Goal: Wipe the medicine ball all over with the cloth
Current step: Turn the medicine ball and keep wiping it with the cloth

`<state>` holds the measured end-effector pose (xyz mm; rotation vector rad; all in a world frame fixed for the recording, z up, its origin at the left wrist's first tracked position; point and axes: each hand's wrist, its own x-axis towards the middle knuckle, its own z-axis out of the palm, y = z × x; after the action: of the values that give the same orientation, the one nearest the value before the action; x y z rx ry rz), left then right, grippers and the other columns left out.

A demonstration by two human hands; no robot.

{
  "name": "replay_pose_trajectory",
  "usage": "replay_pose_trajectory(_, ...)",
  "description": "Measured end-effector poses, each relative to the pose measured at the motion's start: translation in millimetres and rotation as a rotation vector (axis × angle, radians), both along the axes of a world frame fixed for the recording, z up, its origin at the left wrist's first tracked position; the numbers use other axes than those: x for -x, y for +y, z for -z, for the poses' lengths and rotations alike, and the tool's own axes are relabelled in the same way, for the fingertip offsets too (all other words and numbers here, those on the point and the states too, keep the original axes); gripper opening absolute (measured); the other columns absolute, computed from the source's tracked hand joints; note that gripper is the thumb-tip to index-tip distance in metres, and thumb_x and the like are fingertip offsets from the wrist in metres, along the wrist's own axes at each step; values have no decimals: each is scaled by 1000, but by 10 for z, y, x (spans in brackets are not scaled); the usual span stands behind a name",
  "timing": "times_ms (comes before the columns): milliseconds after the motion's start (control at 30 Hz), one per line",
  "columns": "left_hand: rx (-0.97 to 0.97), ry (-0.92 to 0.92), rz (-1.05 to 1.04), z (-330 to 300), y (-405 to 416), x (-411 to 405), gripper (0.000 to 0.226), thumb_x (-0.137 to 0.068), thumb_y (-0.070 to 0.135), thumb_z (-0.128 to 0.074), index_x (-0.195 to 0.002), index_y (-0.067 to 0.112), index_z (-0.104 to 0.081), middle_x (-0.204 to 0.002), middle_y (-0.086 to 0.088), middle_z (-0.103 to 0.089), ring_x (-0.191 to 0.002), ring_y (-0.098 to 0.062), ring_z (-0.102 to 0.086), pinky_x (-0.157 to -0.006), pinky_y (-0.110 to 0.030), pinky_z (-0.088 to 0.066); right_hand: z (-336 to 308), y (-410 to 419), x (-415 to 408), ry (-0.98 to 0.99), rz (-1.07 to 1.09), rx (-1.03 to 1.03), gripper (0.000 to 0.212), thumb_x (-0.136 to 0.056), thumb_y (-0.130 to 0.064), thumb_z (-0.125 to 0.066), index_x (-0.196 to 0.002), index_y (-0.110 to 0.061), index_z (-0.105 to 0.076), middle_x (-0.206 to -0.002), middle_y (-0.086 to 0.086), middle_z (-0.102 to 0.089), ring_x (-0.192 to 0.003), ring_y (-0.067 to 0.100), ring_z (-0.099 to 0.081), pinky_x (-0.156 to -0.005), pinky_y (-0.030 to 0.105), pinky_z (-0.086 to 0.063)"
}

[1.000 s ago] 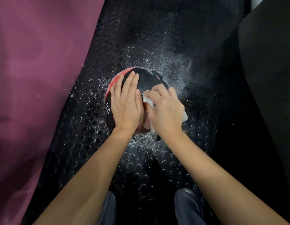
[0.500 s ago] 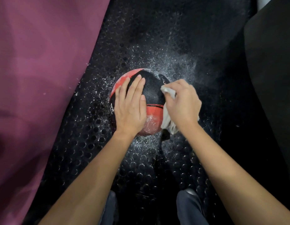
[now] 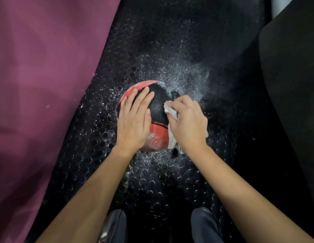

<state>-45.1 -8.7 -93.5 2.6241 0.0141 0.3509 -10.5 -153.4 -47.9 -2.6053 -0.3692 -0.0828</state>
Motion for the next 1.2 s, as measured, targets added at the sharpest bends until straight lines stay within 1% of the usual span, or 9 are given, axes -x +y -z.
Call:
replay_pose_trajectory(133,138,162,-300,-145,-199,-66,52,-102,29,-19,-150,14,-32,-159,-1,-26,-149,-24,-13,-121,-44,-9,-5,33,115,-20,-63,3,44,-85,-55,-48,-100,-21,-70,-94,0,-59,-84,20,-54,-53,23,-38)
replay_pose_trajectory(267,233,227,-476,-161,-286,-187,48,-105,30,-23,-150,16,-32,-159,0,-26,-148,-19,-15,-119,-36,-4,-8,-21,234,12,-113,-16,34,-89,-40,-49,-106,-19,-69,-99,3,-58,-87,23,-55,-57,28,-46)
replay_pose_trajectory(333,170,173,-426,-154,-289,-181,52,-102,34,-22,-147,15,-40,-154,1,-37,-146,-19,-24,-118,-36,-10,-41,-92,206,150,-104,-125,24,-90,-23,-58,-111,-17,-69,-103,2,-59,-94,21,-55,-74,36,-50)
replay_pose_trajectory(433,109,128,-296,-155,-245,-198,57,-97,36,-19,-142,17,-47,-148,3,-46,-142,-20,-31,-118,-38,-16,-152,-260,10,275,-17,-345,25,-89,-15,-63,-113,-13,-68,-110,0,-64,-104,13,-56,-94,30,-44)
replay_pose_trajectory(567,92,147,-91,-188,-34,-278,51,-100,32,-23,-142,19,-48,-147,3,-46,-141,-20,-31,-119,-38,-18,-140,-365,-196,304,-54,-244,29,-86,-14,-66,-115,-12,-67,-115,2,-65,-110,16,-56,-101,34,-41)
replay_pose_trajectory(667,35,209,-41,-218,-21,-336,47,-103,29,-24,-146,21,-43,-153,3,-38,-145,-20,-24,-119,-35,-11,-13,-358,-175,328,-70,-205,24,-87,-14,-64,-111,-14,-68,-110,1,-62,-107,19,-51,-93,26,-36)
replay_pose_trajectory(800,11,185,-217,-210,-244,-330,49,-100,34,-25,-143,25,-47,-151,7,-40,-144,-19,-27,-117,-34,-8,70,-298,-26,105,-52,-152,14,-88,-14,-65,-100,-12,-71,-98,3,-63,-93,19,-48,-80,28,-40)
replay_pose_trajectory(933,-13,124,-209,-183,-295,-290,56,-97,35,-19,-140,21,-52,-146,6,-48,-141,-22,-33,-115,-34,-13,107,-279,74,-82,-135,-77,7,-85,-17,-68,-90,-16,-73,-90,1,-64,-83,22,-50,-61,26,-41)
replay_pose_trajectory(1200,-30,102,-258,-146,-406,-304,53,-97,33,-23,-136,19,-55,-143,2,-51,-139,-26,-37,-114,-41,-19,125,-217,24,-63,50,-111,7,-86,-19,-68,-90,-17,-73,-89,-2,-64,-83,18,-49,-60,25,-38)
